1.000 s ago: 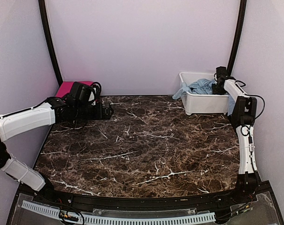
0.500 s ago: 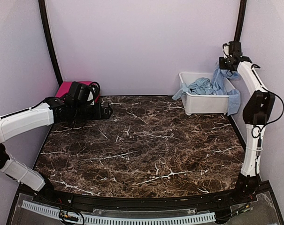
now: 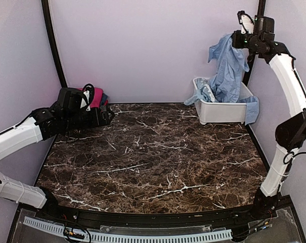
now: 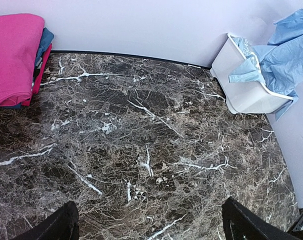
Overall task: Fold and stack the mixed laundry pile
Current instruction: Place the crumpled shirt at the center of the board.
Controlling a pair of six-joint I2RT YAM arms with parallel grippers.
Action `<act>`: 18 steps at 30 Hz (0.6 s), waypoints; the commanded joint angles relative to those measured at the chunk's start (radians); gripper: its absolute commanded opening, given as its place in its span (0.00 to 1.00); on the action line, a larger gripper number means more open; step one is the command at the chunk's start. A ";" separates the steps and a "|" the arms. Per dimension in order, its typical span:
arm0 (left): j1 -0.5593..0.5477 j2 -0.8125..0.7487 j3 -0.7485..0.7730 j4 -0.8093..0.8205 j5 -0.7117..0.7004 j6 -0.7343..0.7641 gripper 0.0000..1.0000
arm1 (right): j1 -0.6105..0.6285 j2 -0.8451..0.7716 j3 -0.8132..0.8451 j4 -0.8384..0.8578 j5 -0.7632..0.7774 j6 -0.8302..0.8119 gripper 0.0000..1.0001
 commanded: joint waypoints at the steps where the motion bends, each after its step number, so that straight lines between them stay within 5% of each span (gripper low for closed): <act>1: -0.003 -0.066 -0.035 -0.004 0.013 -0.031 0.99 | 0.052 -0.119 0.055 0.074 -0.001 -0.008 0.00; 6: -0.003 -0.113 -0.061 -0.001 0.003 -0.044 0.99 | 0.106 -0.218 0.052 0.070 -0.100 0.029 0.00; 18: -0.003 -0.134 -0.051 0.002 -0.020 -0.066 0.99 | 0.471 -0.331 0.086 0.118 -0.315 0.020 0.00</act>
